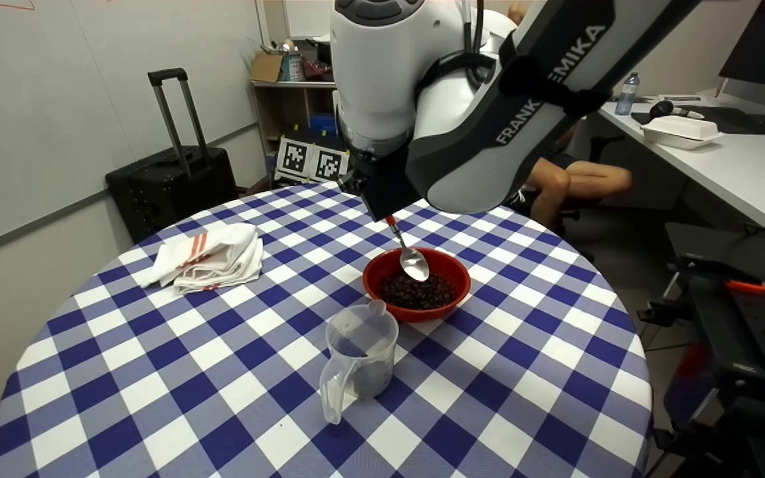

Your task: Use the spoon to place coffee beans from the red bowl into the clear jug.

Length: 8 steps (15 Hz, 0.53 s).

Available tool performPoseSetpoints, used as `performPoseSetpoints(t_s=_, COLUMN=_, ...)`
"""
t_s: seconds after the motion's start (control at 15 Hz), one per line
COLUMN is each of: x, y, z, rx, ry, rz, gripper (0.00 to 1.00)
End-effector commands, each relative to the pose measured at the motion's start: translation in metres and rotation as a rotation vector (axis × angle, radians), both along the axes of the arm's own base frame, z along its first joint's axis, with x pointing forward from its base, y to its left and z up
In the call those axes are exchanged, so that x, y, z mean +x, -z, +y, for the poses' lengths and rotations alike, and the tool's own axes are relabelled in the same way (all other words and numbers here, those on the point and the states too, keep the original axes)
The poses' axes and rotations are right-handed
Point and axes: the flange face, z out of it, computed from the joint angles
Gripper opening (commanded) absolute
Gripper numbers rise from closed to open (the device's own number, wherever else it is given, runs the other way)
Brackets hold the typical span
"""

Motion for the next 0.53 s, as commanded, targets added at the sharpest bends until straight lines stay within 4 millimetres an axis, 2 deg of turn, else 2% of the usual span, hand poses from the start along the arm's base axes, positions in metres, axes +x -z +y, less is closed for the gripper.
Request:
performPoseSetpoints(t_s=0.0, x=0.006, y=0.002, z=0.011, rx=-0.024, ry=-0.002, rz=-0.008, gripper=0.05)
performPoseSetpoints(t_s=0.47, x=0.005, y=0.009, z=0.028, rx=0.028, ry=-0.043, rz=0.036, gripper=0.05)
